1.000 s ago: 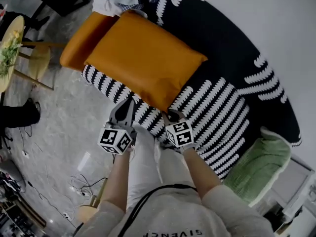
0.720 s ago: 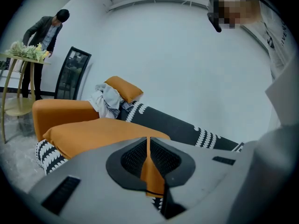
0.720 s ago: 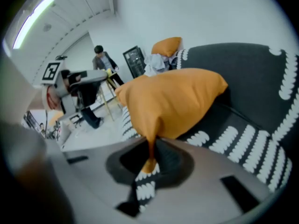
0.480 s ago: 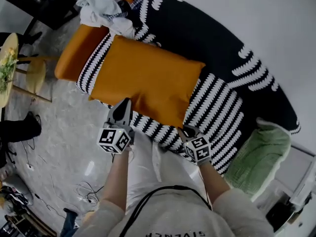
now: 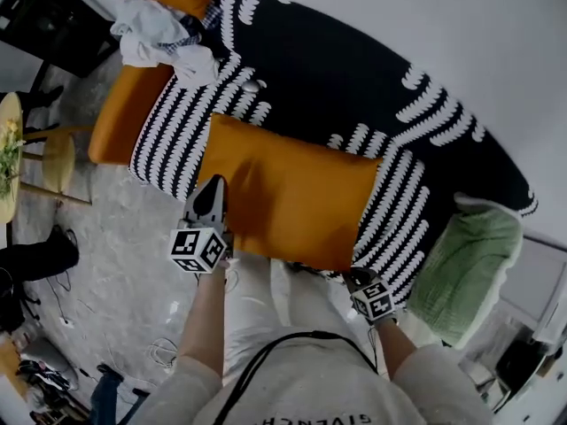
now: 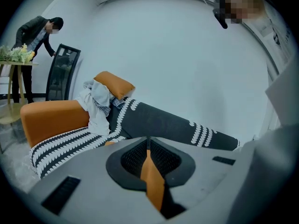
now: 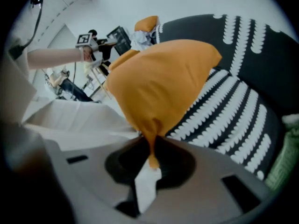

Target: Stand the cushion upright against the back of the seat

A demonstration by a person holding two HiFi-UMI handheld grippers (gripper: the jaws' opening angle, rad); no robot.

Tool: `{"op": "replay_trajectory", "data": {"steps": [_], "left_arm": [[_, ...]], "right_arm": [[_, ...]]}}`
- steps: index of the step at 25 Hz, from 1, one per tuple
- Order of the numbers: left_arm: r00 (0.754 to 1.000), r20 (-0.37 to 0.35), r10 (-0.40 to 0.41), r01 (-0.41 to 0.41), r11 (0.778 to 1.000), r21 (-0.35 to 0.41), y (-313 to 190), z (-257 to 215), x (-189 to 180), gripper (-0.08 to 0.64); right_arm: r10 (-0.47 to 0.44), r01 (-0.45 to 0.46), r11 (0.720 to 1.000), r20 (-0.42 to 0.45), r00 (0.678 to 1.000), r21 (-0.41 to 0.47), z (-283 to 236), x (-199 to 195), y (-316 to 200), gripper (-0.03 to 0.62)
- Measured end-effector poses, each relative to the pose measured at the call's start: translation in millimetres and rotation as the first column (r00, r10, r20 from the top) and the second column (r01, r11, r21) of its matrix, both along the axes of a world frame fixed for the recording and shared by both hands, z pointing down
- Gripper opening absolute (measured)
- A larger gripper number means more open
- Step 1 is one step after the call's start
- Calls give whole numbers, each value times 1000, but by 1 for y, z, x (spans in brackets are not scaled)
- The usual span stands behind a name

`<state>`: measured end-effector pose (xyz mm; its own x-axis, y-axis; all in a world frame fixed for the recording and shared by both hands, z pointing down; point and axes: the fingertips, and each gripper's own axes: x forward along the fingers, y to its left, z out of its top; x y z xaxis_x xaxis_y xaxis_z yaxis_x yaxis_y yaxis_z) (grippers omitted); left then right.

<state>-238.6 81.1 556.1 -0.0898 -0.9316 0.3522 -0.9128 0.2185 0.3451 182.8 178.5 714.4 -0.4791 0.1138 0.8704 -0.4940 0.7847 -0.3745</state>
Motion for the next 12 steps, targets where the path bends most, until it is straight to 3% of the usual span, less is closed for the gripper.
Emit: {"op": "replay_trajectory", "data": {"steps": [5,7,9,12], "left_arm": [[999,13,40,-39,998,-42,-12,10,-1,28],[1000,-8,28,-28,997,-68,-17,20,-8,50],[999,-31,11,-14,995,-96,-22,32,-18,128],[1000,-18,8,-11,990,-140,-32,47,-35,154]], "right_arm": [[-22,8,993,-122,992,-114,22,9,15,49],[-42,18,988,-151,988,-153,26,15,16,101],[-18,-10,986,-160,987,-169,24,21,9,195],[68,-88,986,-143,987,-139,13,24,-16,210]]}}
